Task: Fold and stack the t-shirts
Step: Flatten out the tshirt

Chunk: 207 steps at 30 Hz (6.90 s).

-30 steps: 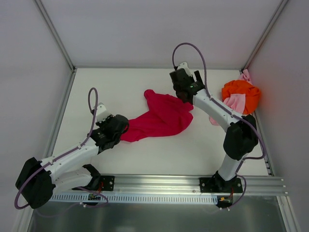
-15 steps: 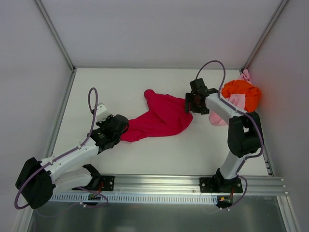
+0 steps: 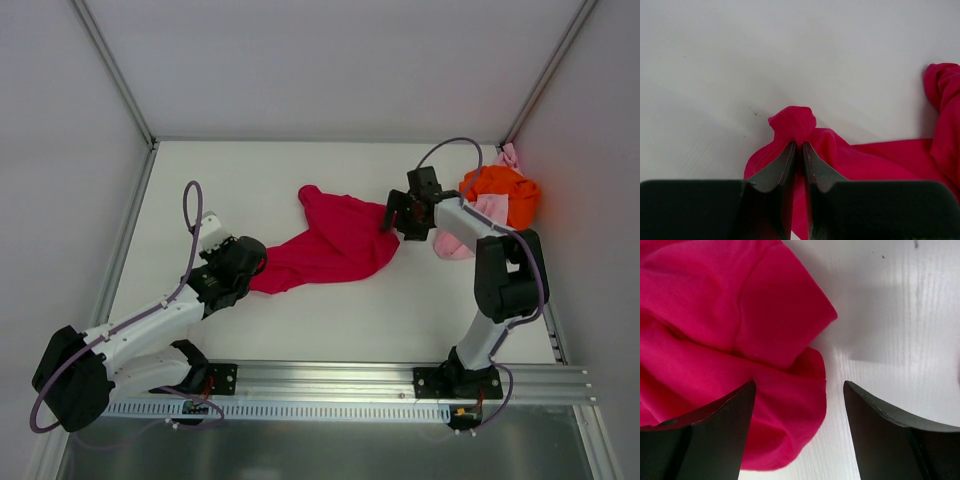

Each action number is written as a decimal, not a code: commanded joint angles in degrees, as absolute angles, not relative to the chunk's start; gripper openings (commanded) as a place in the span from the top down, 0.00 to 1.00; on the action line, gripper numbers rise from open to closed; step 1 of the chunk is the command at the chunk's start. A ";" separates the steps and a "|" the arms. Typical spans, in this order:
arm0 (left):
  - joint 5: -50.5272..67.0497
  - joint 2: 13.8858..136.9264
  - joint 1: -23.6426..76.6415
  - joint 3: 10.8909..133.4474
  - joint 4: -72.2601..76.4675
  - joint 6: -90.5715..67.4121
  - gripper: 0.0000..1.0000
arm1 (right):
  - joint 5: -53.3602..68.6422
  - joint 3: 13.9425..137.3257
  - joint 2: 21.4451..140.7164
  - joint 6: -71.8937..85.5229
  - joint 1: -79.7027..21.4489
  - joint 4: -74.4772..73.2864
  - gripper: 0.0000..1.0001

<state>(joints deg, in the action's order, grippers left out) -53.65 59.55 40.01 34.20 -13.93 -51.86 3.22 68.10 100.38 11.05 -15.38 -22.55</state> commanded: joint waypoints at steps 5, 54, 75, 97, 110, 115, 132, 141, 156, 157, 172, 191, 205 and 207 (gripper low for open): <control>-53.79 59.67 39.46 34.80 -11.16 -51.33 0.89 | 14.12 66.71 106.25 16.43 -13.98 -12.58 0.26; -47.72 76.11 40.78 37.09 -0.88 -47.11 0.93 | -53.88 68.47 79.99 -45.96 -46.75 15.99 0.99; -47.64 78.40 42.45 36.92 0.08 -48.26 0.01 | -45.80 73.30 77.35 -53.18 -53.44 18.91 0.99; -51.86 76.64 43.07 39.55 -6.94 -54.93 0.01 | -32.60 78.57 72.25 -41.39 -55.90 -8.26 0.33; -45.57 77.78 43.15 41.83 -0.19 -45.92 0.01 | -42.71 74.45 73.03 -42.10 -54.59 -7.56 0.05; -38.41 87.43 44.03 52.99 -0.97 -39.91 0.01 | -38.68 70.67 73.65 -36.22 -51.07 -7.29 0.05; -38.83 94.05 45.09 59.59 0.35 -37.26 1.00 | -37.26 64.42 74.00 -32.43 -48.25 -4.31 0.06; -60.19 82.10 53.09 60.47 -11.30 -37.87 1.00 | -35.60 64.60 79.35 -26.99 -46.23 -4.83 0.07; -75.14 61.35 52.12 62.13 -61.12 -77.39 1.00 | -37.26 62.67 85.60 -17.67 -43.24 -2.90 0.07; -75.58 61.00 52.12 62.49 -66.22 -83.00 1.00 | -37.35 62.41 85.61 -17.32 -43.24 -2.90 0.08; -73.92 57.04 51.68 56.97 -58.16 -72.29 1.00 | -32.00 62.67 87.45 -13.45 -42.54 -6.94 0.08; -54.51 78.89 42.10 57.66 -19.19 -39.38 0.01 | -29.80 60.65 87.02 -13.62 -42.63 -5.54 0.09; -49.66 92.72 39.90 58.01 -19.77 -46.76 0.05 | -30.24 59.50 85.25 -13.62 -42.71 -4.66 0.10; -49.31 93.86 39.99 58.27 -19.86 -47.55 0.05 | -30.23 59.33 85.25 -13.54 -42.71 -4.66 0.10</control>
<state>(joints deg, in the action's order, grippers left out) -49.74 93.43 40.40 57.89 -19.92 -44.75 -29.65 59.42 87.68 -14.98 -42.83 -6.70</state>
